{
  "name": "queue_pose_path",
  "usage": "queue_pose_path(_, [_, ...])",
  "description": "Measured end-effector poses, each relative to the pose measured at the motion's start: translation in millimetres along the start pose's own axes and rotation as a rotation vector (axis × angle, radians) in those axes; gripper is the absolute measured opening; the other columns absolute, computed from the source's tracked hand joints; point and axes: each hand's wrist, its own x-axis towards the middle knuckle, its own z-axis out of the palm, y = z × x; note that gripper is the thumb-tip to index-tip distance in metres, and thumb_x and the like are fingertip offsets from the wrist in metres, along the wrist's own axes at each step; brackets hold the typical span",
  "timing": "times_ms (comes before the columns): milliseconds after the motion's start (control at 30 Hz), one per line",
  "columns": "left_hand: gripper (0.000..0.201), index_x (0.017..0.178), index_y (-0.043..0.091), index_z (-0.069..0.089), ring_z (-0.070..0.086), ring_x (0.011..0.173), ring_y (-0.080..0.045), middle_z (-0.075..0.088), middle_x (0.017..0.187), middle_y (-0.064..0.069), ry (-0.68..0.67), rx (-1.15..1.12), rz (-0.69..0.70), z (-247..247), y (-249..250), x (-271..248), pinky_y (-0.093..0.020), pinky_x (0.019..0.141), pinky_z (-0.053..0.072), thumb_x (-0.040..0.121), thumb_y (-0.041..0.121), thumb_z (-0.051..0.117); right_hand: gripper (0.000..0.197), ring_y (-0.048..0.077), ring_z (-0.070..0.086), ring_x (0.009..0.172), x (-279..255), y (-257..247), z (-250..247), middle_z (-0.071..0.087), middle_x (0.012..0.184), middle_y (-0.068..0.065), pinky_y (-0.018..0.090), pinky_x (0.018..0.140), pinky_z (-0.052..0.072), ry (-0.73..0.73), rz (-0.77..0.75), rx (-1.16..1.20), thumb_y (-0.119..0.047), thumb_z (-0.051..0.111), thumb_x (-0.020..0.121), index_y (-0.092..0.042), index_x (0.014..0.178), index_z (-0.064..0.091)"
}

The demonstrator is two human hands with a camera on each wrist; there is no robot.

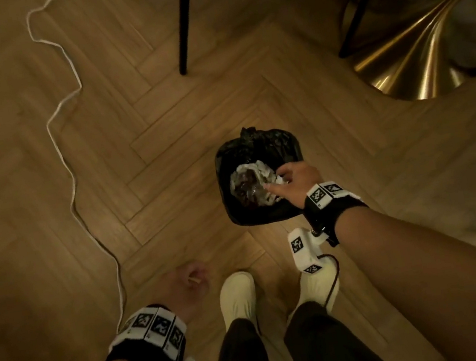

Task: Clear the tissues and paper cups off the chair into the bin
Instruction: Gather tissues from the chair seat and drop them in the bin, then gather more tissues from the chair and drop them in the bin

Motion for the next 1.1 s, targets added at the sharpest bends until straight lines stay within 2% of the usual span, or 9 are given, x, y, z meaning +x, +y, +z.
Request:
queue_pose_path(100, [0.018, 0.095, 0.013, 0.068, 0.064, 0.090, -0.024, 0.067, 0.093, -0.004, 0.002, 0.024, 0.029, -12.7, 25.1, -16.0, -0.026, 0.079, 0.050, 0.080, 0.006, 0.061, 0.032, 0.024, 0.065, 0.098, -49.6, 2.3, -28.0, 0.071, 0.104, 0.006, 0.030, 0.085, 0.051, -0.022, -0.005, -0.035, -0.034, 0.069, 0.080, -0.016, 0.105, 0.067])
queue_pose_path(200, [0.016, 0.096, 0.021, 0.067, 0.064, 0.090, -0.018, 0.067, 0.090, 0.003, -0.060, 0.149, 0.091, -34.5, 64.8, -48.7, -0.027, 0.079, 0.049, 0.082, 0.016, 0.061, 0.031, 0.023, 0.064, 0.098, -123.9, 14.3, -62.4, 0.069, 0.107, 0.006, 0.025, 0.081, 0.047, -0.109, 0.019, -0.083, -0.035, 0.065, 0.083, -0.017, 0.109, 0.065])
queue_pose_path(300, [0.020, 0.104, 0.017, 0.066, 0.062, 0.090, -0.017, 0.067, 0.096, -0.001, -0.126, 0.287, 0.206, -59.5, 111.3, -95.5, -0.026, 0.080, 0.046, 0.085, 0.018, 0.058, 0.033, 0.022, 0.063, 0.098, -212.8, 27.1, -100.9, 0.069, 0.106, 0.005, 0.030, 0.085, 0.049, -0.143, 0.082, -0.127, -0.036, 0.063, 0.084, -0.019, 0.111, 0.063])
queue_pose_path(400, [0.022, 0.108, 0.017, 0.062, 0.057, 0.090, -0.012, 0.061, 0.097, 0.003, -0.201, 0.367, 0.294, -82.5, 151.7, -147.4, -0.025, 0.080, 0.044, 0.087, 0.020, 0.058, 0.033, 0.020, 0.063, 0.096, -309.1, 42.0, -132.6, 0.069, 0.105, 0.002, 0.032, 0.087, 0.051, -0.100, 0.158, -0.117, -0.037, 0.059, 0.086, -0.019, 0.113, 0.062])
queue_pose_path(500, [0.018, 0.103, 0.017, 0.062, 0.060, 0.094, -0.019, 0.063, 0.098, -0.001, -0.244, 0.443, 0.363, -92.7, 185.5, -189.6, -0.034, 0.084, 0.050, 0.085, 0.016, 0.059, 0.030, 0.021, 0.062, 0.099, -404.9, 67.3, -153.8, 0.068, 0.106, 0.003, 0.032, 0.088, 0.049, -0.045, 0.242, -0.077, -0.036, 0.056, 0.088, -0.020, 0.114, 0.060])
queue_pose_path(567, [0.019, 0.103, 0.019, 0.062, 0.059, 0.091, -0.017, 0.063, 0.097, 0.001, -0.251, 0.523, 0.385, -89.2, 207.1, -218.9, -0.032, 0.079, 0.048, 0.085, 0.017, 0.059, 0.028, 0.020, 0.061, 0.097, -465.7, 90.1, -158.2, 0.068, 0.104, 0.002, 0.034, 0.089, 0.049, 0.004, 0.294, -0.016, -0.034, 0.057, 0.088, -0.021, 0.113, 0.060])
queue_pose_path(733, [0.014, 0.097, 0.019, 0.066, 0.059, 0.086, -0.015, 0.064, 0.092, 0.003, -0.243, 0.665, 0.567, -51.1, 241.4, -288.4, -0.027, 0.076, 0.043, 0.084, 0.017, 0.061, 0.024, 0.015, 0.057, 0.089, -597.4, 145.4, -135.8, 0.057, 0.092, -0.006, 0.025, 0.082, 0.043, 0.001, 0.406, 0.107, -0.032, 0.057, 0.089, -0.023, 0.110, 0.061])
queue_pose_path(933, [0.017, 0.101, 0.020, 0.065, 0.061, 0.088, -0.013, 0.068, 0.100, -0.002, -0.412, 0.926, 0.677, 38.0, 252.4, -354.5, -0.026, 0.079, 0.048, 0.085, 0.016, 0.061, 0.024, 0.015, 0.059, 0.085, -705.2, 247.5, -60.6, 0.059, 0.089, -0.003, 0.026, 0.079, 0.046, 0.086, 0.521, 0.331, -0.032, 0.059, 0.087, -0.020, 0.107, 0.063])
queue_pose_path(1100, [0.012, 0.089, 0.036, 0.060, 0.063, 0.085, -0.008, 0.067, 0.093, 0.009, -0.471, 1.110, 0.681, 125.8, 260.8, -394.4, -0.030, 0.081, 0.053, 0.083, 0.026, 0.063, 0.024, 0.017, 0.062, 0.091, -766.8, 332.4, -1.3, 0.064, 0.094, 0.001, 0.029, 0.084, 0.050, 0.073, 0.596, 0.480, -0.032, 0.060, 0.085, -0.018, 0.103, 0.064])
